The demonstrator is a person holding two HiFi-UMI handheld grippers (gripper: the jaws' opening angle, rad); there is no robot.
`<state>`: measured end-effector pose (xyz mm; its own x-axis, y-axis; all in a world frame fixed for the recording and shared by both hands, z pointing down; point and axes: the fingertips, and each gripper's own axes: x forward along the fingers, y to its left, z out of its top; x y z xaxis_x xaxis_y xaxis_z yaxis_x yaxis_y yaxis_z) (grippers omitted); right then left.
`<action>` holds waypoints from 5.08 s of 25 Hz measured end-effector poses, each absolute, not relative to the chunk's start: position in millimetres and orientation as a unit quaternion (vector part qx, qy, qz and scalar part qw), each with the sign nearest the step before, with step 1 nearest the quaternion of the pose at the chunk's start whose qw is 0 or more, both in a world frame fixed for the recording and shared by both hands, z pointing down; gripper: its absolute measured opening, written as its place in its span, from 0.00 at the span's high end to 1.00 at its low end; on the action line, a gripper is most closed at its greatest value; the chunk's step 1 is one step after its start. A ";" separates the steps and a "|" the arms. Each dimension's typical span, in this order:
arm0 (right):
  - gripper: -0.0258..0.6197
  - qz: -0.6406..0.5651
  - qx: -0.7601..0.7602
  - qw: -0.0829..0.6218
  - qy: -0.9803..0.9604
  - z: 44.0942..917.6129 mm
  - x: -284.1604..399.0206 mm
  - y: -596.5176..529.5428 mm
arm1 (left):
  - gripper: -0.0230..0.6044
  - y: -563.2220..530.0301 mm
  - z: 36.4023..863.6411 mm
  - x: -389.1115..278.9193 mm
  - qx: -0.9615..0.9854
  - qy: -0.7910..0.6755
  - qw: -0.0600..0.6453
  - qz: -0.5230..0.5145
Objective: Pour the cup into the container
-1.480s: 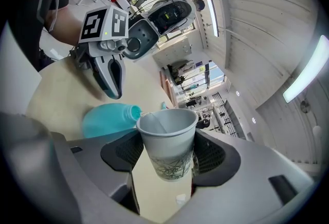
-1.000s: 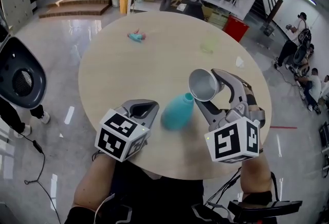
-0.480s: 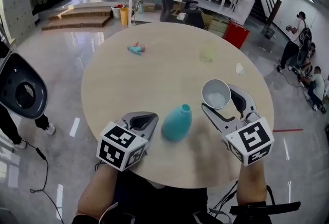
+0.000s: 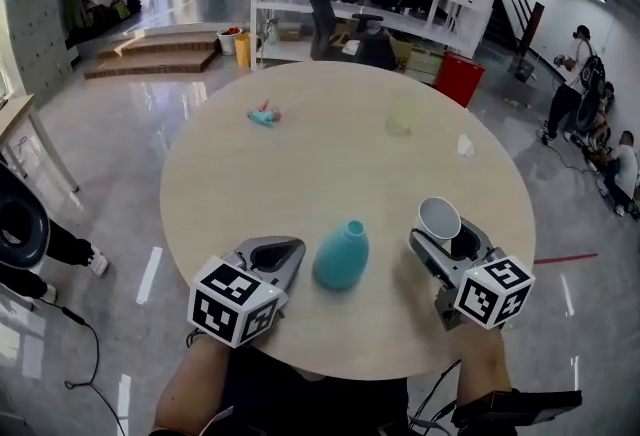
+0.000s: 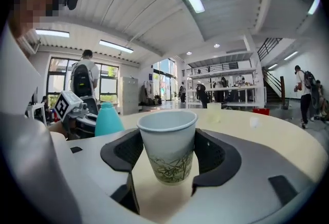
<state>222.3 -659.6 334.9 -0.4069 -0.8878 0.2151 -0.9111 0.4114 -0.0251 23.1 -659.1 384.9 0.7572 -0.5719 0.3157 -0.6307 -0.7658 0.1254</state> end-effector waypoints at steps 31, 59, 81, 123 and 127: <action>0.48 0.116 0.529 0.094 -0.835 370.2 239.1 -639.5 | 0.96 -666.4 383.9 18.2 0.927 -0.332 0.113 0.131; 0.95 0.047 0.472 0.011 -0.881 334.5 177.2 -396.7 | 0.96 -394.1 346.8 -1.8 0.920 -0.384 0.082 0.003; 0.95 0.049 0.455 0.005 -0.889 331.8 117.9 49.1 | 0.96 57.8 362.1 -56.6 0.906 -0.408 0.115 0.010; 0.95 0.053 0.558 0.010 -0.828 329.3 23.2 615.4 | 0.96 593.4 359.8 -152.2 0.945 -0.307 0.118 0.008; 0.95 0.048 0.551 0.016 -0.833 335.2 10.4 641.6 | 0.96 628.9 370.8 -163.2 0.943 -0.309 0.122 0.004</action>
<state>10.4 641.6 335.2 -0.3932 -0.9160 0.0795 -0.9191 0.3891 -0.0629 -163.2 628.9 370.8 0.8090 -0.5817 0.0839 -0.5839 -0.7792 0.2279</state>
